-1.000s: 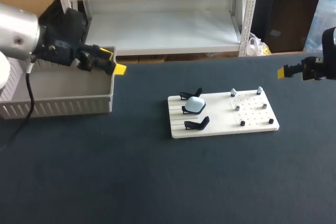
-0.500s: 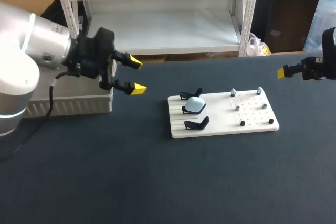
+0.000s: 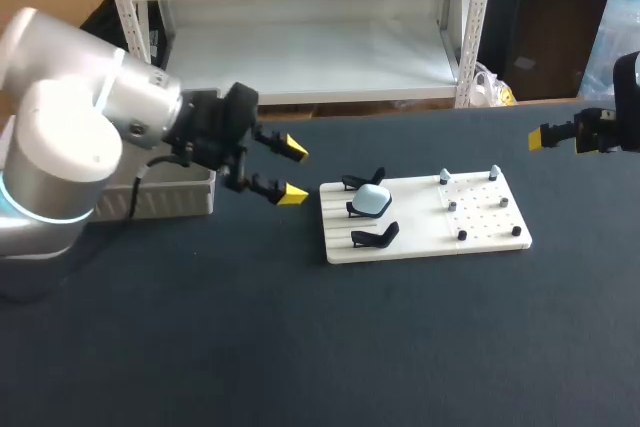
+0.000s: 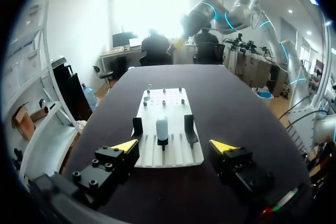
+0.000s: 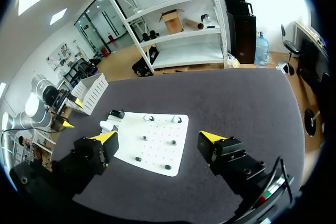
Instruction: Pick up each earbud case from the left stands, insert the matching earbuds, close the lid, and place the case in the box.
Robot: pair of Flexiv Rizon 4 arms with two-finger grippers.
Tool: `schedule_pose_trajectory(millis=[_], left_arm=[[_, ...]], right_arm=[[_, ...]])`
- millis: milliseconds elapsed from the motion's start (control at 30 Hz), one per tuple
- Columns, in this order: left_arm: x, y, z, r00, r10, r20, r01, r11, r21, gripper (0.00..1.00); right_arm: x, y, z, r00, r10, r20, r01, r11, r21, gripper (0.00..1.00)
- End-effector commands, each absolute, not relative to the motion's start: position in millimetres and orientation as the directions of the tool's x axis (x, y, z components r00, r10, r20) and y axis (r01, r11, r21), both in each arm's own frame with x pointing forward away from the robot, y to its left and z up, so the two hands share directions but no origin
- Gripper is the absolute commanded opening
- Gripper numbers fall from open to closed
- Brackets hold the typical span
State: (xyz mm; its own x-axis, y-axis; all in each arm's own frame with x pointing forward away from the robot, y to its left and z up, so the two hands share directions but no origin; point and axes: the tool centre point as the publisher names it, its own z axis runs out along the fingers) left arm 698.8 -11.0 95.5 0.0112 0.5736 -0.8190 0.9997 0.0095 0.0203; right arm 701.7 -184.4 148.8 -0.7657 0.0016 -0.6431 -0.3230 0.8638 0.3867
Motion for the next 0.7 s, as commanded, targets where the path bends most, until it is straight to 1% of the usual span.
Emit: schedule_pose_trajectory(millis=[33,67,100,133,200,233,267,300,367,400,433,567,700], left_arm=[[708,-22,84,0.009,0.574,-0.819,1.000,-0.027,-0.008,0.82],[708,-23,83,0.007,0.573,-0.820,1.000,-0.028,-0.011,0.78],[708,-24,82,0.005,0.571,-0.821,0.999,-0.029,-0.015,0.72],[708,-25,81,0.003,0.570,-0.822,0.999,-0.029,-0.017,0.69],[708,-28,77,0.000,0.569,-0.823,0.999,-0.029,-0.019,0.71],[709,-29,75,-0.002,0.569,-0.822,0.999,-0.028,-0.022,0.57],[709,-31,74,-0.005,0.569,-0.822,0.999,-0.026,-0.024,0.48],[709,-32,72,-0.007,0.570,-0.822,0.999,-0.025,-0.027,0.45],[709,-34,69,-0.009,0.571,-0.821,0.999,-0.026,-0.029,0.47],[709,-35,68,-0.011,0.572,-0.820,0.999,-0.027,-0.032,0.55],[709,-37,66,-0.012,0.573,-0.819,0.999,-0.029,-0.035,0.58],[709,-43,58,-0.020,0.579,-0.815,0.998,-0.031,-0.047,0.51],[709,-50,50,-0.020,0.584,-0.811,0.998,-0.040,-0.054,0.52]], right_arm=[[702,-185,149,-0.766,0.001,-0.643,-0.324,0.864,0.386,1.00],[702,-185,149,-0.766,0.001,-0.643,-0.324,0.864,0.386,1.00],[702,-185,149,-0.766,0.001,-0.643,-0.324,0.864,0.386,1.00],[702,-185,149,-0.766,0.001,-0.643,-0.324,0.864,0.386,1.00],[702,-185,149,-0.766,0.001,-0.643,-0.324,0.864,0.386,1.00],[702,-185,149,-0.766,0.001,-0.643,-0.324,0.864,0.386,1.00],[702,-185,149,-0.766,0.001,-0.643,-0.324,0.864,0.386,1.00],[702,-185,149,-0.766,0.001,-0.643,-0.324,0.864,0.386,1.00],[702,-185,149,-0.766,0.001,-0.643,-0.324,0.864,0.386,1.00],[702,-185,149,-0.766,0.001,-0.643,-0.324,0.864,0.386,1.00],[702,-185,149,-0.766,0.001,-0.643,-0.324,0.864,0.386,1.00],[702,-185,149,-0.766,0.001,-0.643,-0.324,0.864,0.386,1.00],[702,-185,149,-0.766,0.001,-0.643,-0.324,0.864,0.386,1.00]])
